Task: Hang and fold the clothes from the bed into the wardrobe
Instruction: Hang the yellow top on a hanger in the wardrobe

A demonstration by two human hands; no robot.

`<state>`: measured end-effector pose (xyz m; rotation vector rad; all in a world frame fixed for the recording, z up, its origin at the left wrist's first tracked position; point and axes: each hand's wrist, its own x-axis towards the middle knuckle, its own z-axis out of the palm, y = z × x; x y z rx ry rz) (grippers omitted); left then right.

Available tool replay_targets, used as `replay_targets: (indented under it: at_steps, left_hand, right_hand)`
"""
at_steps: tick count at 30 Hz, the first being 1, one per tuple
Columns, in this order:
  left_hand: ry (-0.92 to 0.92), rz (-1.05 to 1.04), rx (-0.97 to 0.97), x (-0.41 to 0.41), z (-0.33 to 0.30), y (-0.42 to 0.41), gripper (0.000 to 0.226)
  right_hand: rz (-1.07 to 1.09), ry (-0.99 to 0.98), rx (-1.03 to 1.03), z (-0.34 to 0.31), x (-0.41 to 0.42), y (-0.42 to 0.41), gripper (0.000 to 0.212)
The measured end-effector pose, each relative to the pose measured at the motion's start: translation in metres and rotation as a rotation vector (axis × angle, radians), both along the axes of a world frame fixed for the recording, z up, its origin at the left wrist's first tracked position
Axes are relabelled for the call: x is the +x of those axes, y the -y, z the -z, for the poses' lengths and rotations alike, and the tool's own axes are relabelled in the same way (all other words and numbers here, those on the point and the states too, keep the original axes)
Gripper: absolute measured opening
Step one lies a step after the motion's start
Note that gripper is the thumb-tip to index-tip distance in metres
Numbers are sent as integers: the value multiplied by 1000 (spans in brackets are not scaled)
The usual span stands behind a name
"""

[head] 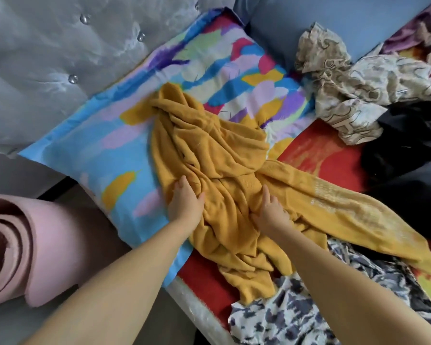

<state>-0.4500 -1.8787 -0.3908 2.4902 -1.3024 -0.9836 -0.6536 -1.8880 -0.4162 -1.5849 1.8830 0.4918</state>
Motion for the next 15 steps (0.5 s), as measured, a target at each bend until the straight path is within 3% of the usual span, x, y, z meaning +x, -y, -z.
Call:
replay_targets:
  at_steps: [3, 6, 8, 12, 15]
  left_hand:
    - [-49, -2, 5, 7, 10, -1, 34]
    - [-199, -180, 13, 24, 3, -11, 44]
    - [-310, -301, -82, 33, -11, -27, 42]
    - [-575, -435, -215, 50, -55, -62, 31]
    - [-692, -385, -236, 62, -102, -84, 31]
  right_hand:
    - [22, 5, -88, 4, -4, 2, 49]
    - [164, 118, -84, -13, -4, 0, 37]
    - [262, 264, -125, -32, -1, -8, 26]
    - [429, 476, -301, -83, 17, -35, 25]
    - [523, 601, -423, -137, 36, -61, 24]
